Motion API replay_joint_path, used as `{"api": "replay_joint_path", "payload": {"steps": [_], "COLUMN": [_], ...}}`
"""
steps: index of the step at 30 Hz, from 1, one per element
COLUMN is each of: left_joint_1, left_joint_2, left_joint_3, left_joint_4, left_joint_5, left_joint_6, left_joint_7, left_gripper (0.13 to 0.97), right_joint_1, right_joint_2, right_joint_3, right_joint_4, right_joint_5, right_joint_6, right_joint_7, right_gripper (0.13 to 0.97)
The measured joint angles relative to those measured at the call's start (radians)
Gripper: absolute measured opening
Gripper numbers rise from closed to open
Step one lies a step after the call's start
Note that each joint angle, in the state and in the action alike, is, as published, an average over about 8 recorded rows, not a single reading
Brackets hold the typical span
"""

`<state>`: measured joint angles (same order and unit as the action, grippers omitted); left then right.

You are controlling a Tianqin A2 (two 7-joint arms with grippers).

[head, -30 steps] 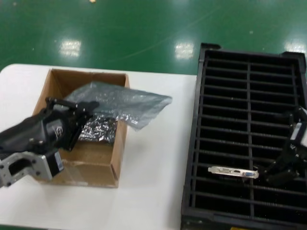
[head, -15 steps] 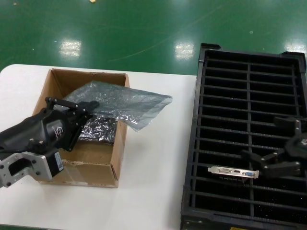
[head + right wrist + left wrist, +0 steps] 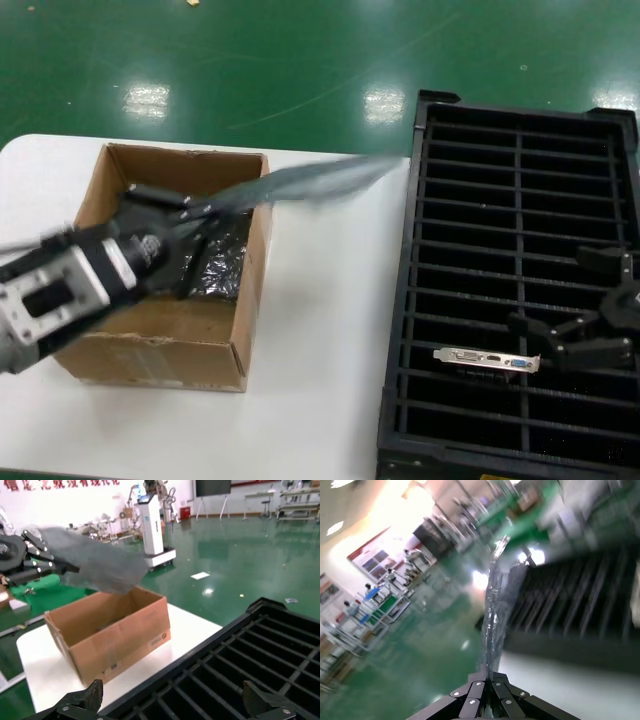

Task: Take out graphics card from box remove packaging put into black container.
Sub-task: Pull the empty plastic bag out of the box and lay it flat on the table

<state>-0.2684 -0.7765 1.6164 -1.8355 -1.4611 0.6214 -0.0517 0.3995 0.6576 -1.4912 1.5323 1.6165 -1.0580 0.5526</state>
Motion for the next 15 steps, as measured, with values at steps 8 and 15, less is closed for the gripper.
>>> {"api": "replay_joint_path", "payload": {"steps": [8,15], "left_joint_1": [-0.157,-0.344], "left_joint_2": [-0.012,-0.042], "left_joint_3": [0.170,0.501], "left_joint_4": [0.130,0.322], "left_joint_5": [-0.309,-0.387], "left_joint_6": [-0.009,-0.112], "left_joint_7": [-0.355,-0.684], "left_gripper": [0.140,0.140], "right_joint_1": [0.000,0.000], "right_joint_2": [0.000,0.000], "right_joint_3": [0.000,0.000], "right_joint_4": [0.000,0.000], "right_joint_5": [0.000,0.000], "right_joint_6": [0.000,0.000], "right_joint_7": [0.000,0.000], "right_gripper": [0.966,0.966]}}
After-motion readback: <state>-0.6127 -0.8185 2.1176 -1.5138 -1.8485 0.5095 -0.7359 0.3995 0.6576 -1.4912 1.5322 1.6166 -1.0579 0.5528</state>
